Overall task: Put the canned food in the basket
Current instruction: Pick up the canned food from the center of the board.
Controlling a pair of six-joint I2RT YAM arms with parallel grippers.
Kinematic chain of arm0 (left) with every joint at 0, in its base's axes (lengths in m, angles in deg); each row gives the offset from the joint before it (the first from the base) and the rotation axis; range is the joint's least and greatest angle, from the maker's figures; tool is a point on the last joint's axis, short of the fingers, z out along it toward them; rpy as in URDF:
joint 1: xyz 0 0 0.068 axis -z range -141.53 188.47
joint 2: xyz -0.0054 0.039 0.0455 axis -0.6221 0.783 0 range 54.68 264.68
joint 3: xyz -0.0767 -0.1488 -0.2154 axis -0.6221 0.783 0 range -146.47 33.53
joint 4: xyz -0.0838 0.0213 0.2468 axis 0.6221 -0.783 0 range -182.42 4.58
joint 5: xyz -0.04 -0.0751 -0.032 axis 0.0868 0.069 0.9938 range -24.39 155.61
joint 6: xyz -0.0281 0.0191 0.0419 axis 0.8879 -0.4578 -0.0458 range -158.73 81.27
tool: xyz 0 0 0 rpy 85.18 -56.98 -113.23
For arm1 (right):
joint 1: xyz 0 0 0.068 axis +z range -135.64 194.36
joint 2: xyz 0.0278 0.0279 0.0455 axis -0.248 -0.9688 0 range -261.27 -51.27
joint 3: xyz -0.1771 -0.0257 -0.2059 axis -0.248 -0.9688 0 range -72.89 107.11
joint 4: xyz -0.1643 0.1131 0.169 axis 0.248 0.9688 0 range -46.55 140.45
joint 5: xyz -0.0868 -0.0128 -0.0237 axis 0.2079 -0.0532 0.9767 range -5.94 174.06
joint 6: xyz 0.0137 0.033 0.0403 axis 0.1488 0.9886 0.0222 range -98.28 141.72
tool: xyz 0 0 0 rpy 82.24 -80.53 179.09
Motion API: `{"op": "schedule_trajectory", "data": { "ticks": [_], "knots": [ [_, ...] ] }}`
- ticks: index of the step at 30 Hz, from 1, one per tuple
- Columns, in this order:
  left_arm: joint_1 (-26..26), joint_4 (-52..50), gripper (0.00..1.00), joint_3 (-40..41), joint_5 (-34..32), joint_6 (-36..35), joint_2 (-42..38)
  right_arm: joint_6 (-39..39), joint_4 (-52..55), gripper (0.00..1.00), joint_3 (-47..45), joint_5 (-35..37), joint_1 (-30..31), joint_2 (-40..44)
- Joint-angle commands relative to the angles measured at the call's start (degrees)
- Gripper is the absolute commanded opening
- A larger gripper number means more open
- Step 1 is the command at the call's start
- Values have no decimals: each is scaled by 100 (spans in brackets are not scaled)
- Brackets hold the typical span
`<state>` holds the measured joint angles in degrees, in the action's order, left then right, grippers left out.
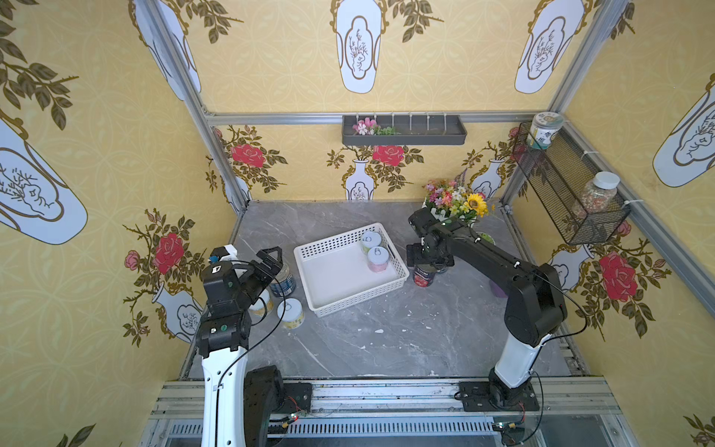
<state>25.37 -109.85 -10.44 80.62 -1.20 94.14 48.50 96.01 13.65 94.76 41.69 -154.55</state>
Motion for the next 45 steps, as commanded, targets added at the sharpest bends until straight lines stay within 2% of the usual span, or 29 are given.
{"op": "schedule_trajectory", "data": {
  "ticks": [1,7,22,26,29,36,41,45],
  "knots": [
    [-8,132,100,37,64,-45,-8,42,20,97,-78,241,1,146],
    [-8,141,100,42,64,-38,9,17,-57,97,-190,181,-41,252],
    [-8,131,100,51,82,-36,0,11,-113,98,-94,-183,-175,-219],
    [-12,140,100,50,82,-24,-4,-21,-140,73,-85,-205,-196,-236],
    [-11,142,100,53,86,-26,2,-19,-140,68,-64,-207,-193,-254],
    [-6,147,100,46,75,-22,0,-27,-105,66,-40,-312,-193,-168],
    [-8,140,100,32,78,-22,18,-19,-44,66,-38,-400,-122,365],
    [-7,141,100,32,65,-28,9,-23,105,66,175,-294,170,643]
  ]
}}
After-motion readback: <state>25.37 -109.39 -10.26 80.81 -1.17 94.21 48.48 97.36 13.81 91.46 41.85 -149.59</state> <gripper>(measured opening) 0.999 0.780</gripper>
